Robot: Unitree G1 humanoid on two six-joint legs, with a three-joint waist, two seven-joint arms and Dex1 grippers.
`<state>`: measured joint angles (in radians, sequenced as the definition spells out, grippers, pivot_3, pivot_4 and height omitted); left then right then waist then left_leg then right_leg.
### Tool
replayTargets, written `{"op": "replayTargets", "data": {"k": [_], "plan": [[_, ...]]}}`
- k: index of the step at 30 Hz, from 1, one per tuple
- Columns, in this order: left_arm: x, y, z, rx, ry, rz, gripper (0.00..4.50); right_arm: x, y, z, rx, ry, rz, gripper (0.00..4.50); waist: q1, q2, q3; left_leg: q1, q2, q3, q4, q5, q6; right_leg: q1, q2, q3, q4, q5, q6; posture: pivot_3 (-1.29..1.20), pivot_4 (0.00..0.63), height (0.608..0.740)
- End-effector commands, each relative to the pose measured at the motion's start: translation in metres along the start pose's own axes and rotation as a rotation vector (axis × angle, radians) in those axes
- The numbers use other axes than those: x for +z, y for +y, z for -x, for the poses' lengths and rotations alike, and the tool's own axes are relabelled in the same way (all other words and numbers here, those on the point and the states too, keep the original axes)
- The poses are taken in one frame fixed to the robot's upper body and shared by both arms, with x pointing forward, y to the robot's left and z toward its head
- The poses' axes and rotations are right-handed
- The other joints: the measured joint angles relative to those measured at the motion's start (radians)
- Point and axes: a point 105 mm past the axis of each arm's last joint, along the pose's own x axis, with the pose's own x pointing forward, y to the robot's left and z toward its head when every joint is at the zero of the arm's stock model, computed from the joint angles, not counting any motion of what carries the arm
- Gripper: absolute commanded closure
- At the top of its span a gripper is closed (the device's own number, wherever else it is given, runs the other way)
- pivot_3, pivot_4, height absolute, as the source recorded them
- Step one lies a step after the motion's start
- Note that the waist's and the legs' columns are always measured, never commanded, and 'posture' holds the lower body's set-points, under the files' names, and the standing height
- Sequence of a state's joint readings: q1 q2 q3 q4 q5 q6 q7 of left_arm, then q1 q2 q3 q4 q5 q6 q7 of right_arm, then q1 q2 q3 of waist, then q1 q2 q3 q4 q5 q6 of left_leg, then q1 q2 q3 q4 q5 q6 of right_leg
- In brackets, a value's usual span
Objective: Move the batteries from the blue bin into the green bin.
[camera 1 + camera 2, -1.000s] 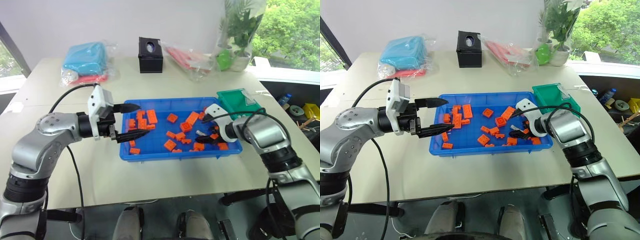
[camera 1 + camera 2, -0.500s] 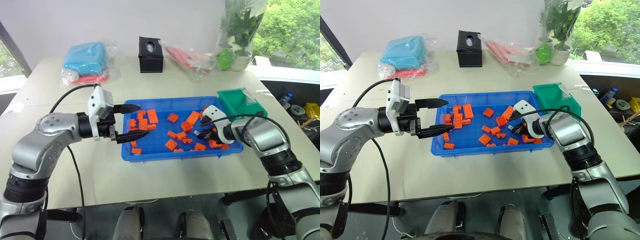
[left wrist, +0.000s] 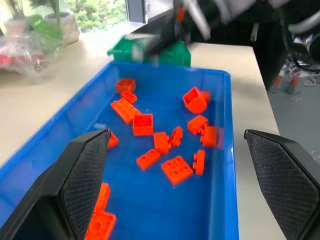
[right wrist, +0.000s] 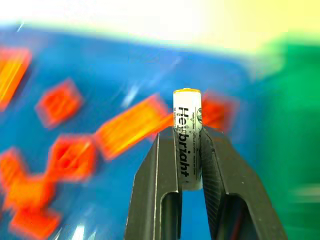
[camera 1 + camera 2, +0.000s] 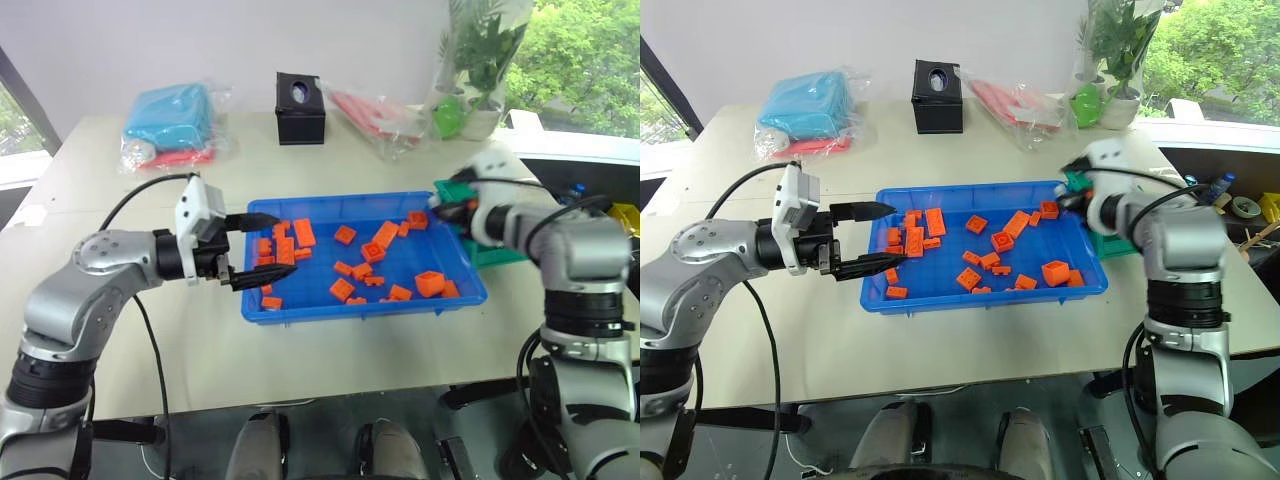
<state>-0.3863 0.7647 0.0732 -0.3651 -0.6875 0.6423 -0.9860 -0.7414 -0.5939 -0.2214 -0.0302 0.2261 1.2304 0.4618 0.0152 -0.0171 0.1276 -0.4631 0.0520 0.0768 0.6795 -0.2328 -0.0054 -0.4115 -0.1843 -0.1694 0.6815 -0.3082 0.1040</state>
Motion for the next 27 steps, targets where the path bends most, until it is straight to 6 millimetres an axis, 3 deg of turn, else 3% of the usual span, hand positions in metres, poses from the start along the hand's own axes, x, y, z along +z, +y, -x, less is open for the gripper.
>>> {"op": "replayTargets", "data": {"k": [1, 3, 6, 10, 12, 14, 19, 22, 24, 27], "plan": [[0.011, 0.002, 0.009, 0.027, -0.023, -0.043, 0.00, 0.012, -0.036, 0.016, -0.133, -0.070, -0.028, 4.46, 0.000, 0.000, 0.000, 0.000, 0.000, 0.000, 0.000, 0.000, 0.000, 0.000, 0.000, 0.000, 0.000, 0.000, 0.000, 0.00, 0.150, 0.636], [0.011, 0.003, 0.009, 0.030, -0.023, -0.043, 0.00, 0.007, -0.047, 0.015, -0.161, -0.068, -0.044, 4.46, -0.003, 0.000, 0.000, 0.000, 0.000, 0.000, 0.000, 0.000, 0.000, 0.000, 0.000, 0.000, 0.000, 0.000, 0.000, 0.00, 0.150, 0.636], [0.012, 0.005, 0.009, 0.033, -0.023, -0.042, 0.00, -0.001, -0.050, 0.009, -0.151, -0.048, -0.088, 3.03, -0.005, 0.000, 0.000, 0.001, 0.000, 0.001, -0.001, 0.000, 0.000, 0.000, 0.000, 0.000, 0.000, 0.000, 0.000, 0.00, 0.150, 0.636], [0.014, 0.003, 0.009, 0.026, -0.021, -0.043, 0.00, -0.001, -0.050, 0.002, -0.109, -0.082, -0.016, 1.06, -0.006, 0.002, 0.001, 0.000, 0.001, 0.001, -0.001, 0.000, 0.000, -0.001, 0.000, 0.000, 0.000, 0.000, 0.000, 0.00, 0.150, 0.636], [0.014, 0.002, 0.010, 0.025, -0.018, -0.044, 0.00, 0.003, -0.050, 0.004, -0.069, -0.113, 0.017, 1.06, -0.005, 0.002, 0.002, 0.000, 0.001, 0.002, -0.001, 0.000, 0.000, -0.001, 0.000, 0.000, 0.000, 0.000, 0.000, 0.00, 0.150, 0.636], [0.014, 0.003, 0.013, 0.028, -0.011, -0.044, 0.00, 0.010, -0.045, 0.014, 0.031, -0.168, 0.159, 1.06, -0.002, 0.002, 0.002, 0.000, 0.001, 0.002, -0.001, 0.000, 0.000, -0.001, 0.000, 0.000, 0.000, 0.000, 0.001, 0.00, 0.150, 0.636], [0.016, 0.007, 0.027, 0.057, 0.003, -0.037, 0.00, 0.019, -0.013, 0.053, 0.348, -0.232, 0.393, 1.06, -0.003, 0.003, 0.004, 0.000, 0.000, 0.001, -0.001, 0.000, 0.001, 0.000, -0.001, 0.000, -0.001, -0.001, 0.001, 0.00, 0.150, 0.636], [0.018, 0.009, 0.036, 0.075, 0.021, -0.038, 0.00, 0.011, -0.002, 0.070, 0.474, -0.223, 0.459, 1.06, -0.007, 0.002, 0.003, 0.002, 0.001, 0.001, -0.001, -0.001, 0.000, 0.001, -0.001, 0.000, -0.002, -0.001, 0.001, 0.00, 0.150, 0.636], [0.021, 0.011, 0.043, 0.095, 0.025, -0.036, 0.00, -0.001, -0.005, 0.068, 0.459, -0.184, 0.506, 1.06, -0.005, 0.001, 0.003, 0.003, 0.004, 0.000, -0.001, -0.001, 0.000, 0.001, 0.000, 0.000, -0.002, -0.001, 0.001, 0.00, 0.150, 0.636], [0.022, 0.014, 0.051, 0.128, 0.032, -0.037, 0.00, -0.013, 0.003, 0.075, 0.546, -0.164, 0.453, 1.06, -0.004, 0.002, 0.004, 0.003, 0.008, 0.001, -0.001, -0.001, -0.001, 0.001, 0.001, 0.000, -0.004, -0.001, 0.001, 0.00, 0.150, 0.636]]}}
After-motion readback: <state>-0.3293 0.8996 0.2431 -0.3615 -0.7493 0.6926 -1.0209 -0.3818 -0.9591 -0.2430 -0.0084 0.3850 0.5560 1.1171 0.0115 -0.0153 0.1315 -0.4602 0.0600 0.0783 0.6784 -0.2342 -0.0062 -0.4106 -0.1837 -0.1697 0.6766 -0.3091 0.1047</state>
